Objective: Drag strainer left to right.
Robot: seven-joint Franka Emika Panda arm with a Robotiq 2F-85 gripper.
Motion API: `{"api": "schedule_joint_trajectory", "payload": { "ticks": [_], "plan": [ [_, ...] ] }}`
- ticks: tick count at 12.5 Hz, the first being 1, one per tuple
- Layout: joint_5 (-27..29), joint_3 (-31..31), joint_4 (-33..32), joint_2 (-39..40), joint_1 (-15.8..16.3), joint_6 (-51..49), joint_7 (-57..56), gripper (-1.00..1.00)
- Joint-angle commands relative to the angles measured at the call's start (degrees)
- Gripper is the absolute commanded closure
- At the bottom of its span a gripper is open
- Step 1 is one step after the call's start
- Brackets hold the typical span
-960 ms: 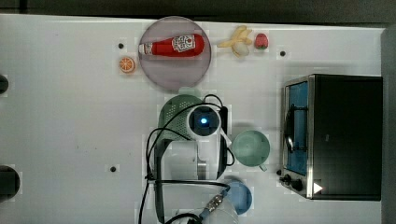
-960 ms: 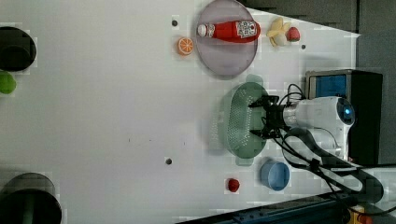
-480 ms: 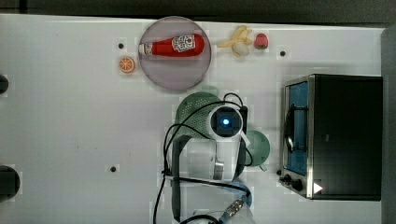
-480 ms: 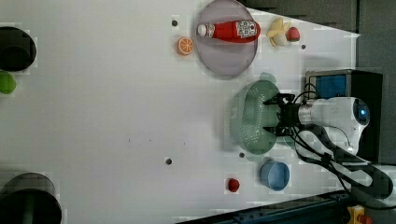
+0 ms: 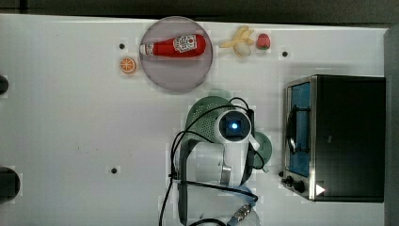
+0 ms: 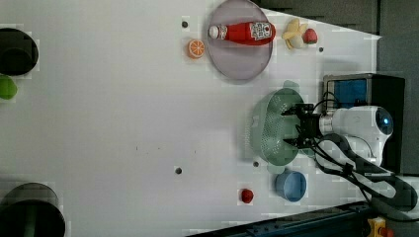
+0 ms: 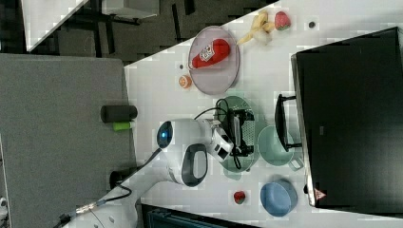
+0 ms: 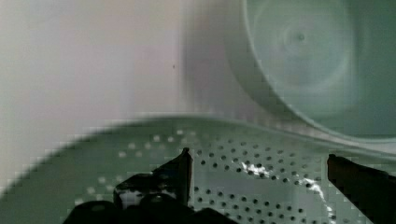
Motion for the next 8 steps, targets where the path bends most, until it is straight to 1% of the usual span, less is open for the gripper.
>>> {"api": "schedule_joint_trajectory", "payload": {
  "ticks": [1, 2, 4, 8],
  "plan": [
    [-0.24, 3.14, 1.22, -6.13, -0.37, -2.17, -9.97, -1.00],
    [-0.20, 3.75, 1.64, -9.28, -0.37, -5.01, -14.31, -1.00],
    [-0.11, 4.05, 4.16, -15.62, -0.37, -14.24, -23.22, -1.00],
    [-0.02, 4.18, 13.99, -26.44, -0.35, -35.22, -35.31, -1.00]
  ]
}}
